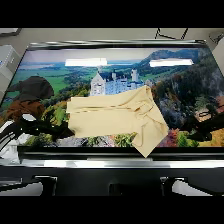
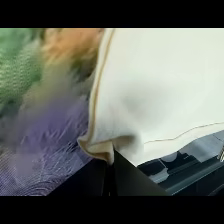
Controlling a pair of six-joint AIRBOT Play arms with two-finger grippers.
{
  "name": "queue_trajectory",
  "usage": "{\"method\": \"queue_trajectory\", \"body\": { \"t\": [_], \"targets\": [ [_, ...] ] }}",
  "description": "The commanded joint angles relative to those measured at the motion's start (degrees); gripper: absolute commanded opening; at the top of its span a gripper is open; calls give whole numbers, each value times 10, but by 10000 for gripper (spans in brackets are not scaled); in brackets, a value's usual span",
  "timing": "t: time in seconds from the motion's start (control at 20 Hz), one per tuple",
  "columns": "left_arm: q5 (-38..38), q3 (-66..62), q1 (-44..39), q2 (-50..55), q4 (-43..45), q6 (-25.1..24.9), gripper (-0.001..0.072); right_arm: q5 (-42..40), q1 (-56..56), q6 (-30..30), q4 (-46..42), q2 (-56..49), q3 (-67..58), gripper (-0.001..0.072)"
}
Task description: Fold the clothes and pants, and hang the long-sleeved shirts on hangers.
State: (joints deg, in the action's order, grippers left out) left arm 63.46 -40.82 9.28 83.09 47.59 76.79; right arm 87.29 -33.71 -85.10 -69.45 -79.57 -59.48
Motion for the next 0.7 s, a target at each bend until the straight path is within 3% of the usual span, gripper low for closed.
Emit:
{"method": "queue_trajectory", "body": {
  "t": [0.0, 0.15, 0.4, 0.45, 0.55, 0.65],
  "targets": [
    [-14, 0, -6, -8, 4, 3, 16, -78, 0, 55, 83, -2, 81, 552],
    [-14, 0, -6, -26, 4, 4, 16, -125, 6, 109, 164, -13, 104, 551],
    [-14, 0, -6, -50, 3, 13, 16, -206, 100, 109, 110, -29, 104, 549],
    [-13, 0, -6, -54, 3, 13, 16, -229, 118, 91, 83, -28, 104, 505],
    [-14, 0, -6, -63, 3, 12, 16, -254, 134, 58, 50, -28, 101, 345],
    [-14, -1, -4, -68, 3, 12, 16, -243, 134, 54, 51, -28, 87, 41]
  ]
}}
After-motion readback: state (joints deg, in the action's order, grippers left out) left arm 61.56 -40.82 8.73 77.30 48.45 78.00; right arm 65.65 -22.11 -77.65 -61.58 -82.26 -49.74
